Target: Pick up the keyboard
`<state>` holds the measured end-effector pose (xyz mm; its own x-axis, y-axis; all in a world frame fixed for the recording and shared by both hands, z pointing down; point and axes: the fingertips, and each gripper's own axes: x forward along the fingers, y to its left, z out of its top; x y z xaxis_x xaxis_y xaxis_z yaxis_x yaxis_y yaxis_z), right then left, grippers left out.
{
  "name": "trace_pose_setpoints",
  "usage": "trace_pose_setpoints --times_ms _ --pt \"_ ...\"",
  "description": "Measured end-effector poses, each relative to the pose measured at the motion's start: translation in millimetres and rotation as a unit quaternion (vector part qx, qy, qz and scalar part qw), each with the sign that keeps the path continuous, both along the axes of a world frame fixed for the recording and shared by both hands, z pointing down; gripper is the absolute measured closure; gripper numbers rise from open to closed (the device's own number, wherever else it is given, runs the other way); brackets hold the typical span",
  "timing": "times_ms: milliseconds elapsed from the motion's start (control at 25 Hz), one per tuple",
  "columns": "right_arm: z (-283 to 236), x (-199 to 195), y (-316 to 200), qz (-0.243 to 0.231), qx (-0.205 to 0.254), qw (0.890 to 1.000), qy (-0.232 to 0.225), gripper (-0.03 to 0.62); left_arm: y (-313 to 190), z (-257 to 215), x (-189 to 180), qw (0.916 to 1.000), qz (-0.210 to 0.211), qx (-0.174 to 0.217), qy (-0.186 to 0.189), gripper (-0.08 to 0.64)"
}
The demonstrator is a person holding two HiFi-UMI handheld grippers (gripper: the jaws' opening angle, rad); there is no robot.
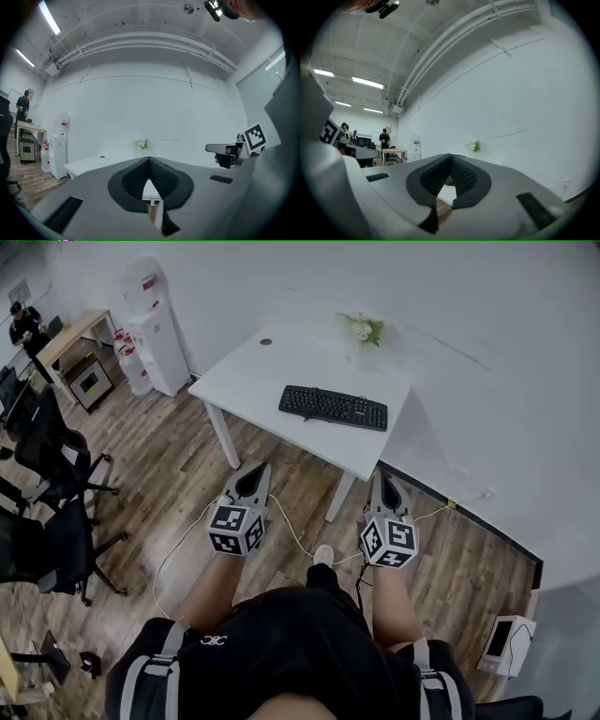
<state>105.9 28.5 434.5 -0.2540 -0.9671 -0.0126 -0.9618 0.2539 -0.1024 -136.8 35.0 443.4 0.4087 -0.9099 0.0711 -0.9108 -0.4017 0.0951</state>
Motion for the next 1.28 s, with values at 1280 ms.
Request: trace_pose_setpoints --times_ms 1280 --pt "48.7 85.2 -290.1 -0.038 -0.081 0.996 -0.009 0.588 -270.9 29.4 73.8 0.9964 -0.031 -0.070 -0.038 0.560"
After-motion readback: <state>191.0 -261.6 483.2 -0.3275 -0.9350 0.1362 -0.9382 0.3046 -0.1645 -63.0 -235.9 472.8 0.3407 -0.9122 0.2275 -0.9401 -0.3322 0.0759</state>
